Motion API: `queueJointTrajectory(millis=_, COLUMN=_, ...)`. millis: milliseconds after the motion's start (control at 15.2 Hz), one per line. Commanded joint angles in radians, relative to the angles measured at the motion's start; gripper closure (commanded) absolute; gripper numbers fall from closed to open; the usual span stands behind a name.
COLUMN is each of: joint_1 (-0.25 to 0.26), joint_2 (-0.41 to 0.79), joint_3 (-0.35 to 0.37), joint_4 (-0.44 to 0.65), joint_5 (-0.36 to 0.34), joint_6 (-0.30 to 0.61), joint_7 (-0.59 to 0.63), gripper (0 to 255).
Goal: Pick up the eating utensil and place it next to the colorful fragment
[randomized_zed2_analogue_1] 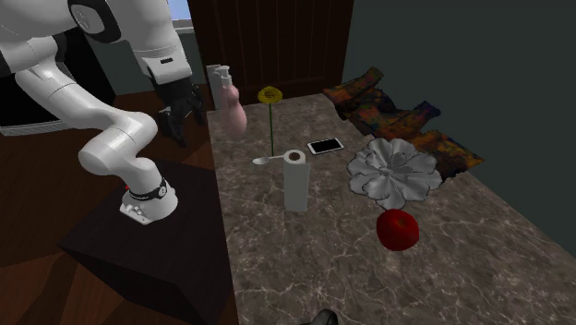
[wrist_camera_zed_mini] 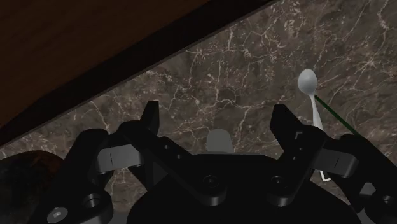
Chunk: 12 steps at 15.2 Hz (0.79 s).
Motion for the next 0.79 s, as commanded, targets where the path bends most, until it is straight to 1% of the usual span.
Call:
queueJointTrajectory(millis=0, joint_1=0.0, joint_2=0.0, joint_3=0.0, joint_4=0.0, joint_5=0.0, joint_6=0.0, joint_7=0.0, gripper=0)
queueJointTrajectory(millis=396, joint_1=0.057, joint_2=0.044, joint_3=0.049, joint_4=-0.119, joint_5=0.066, joint_6=0.186, joint_7=0.024, gripper=0)
queueJointTrajectory(millis=726, joint_1=0.11, joint_2=0.115, joint_3=0.093, joint_4=-0.189, joint_5=0.121, joint_6=0.35, joint_7=0.037, gripper=0)
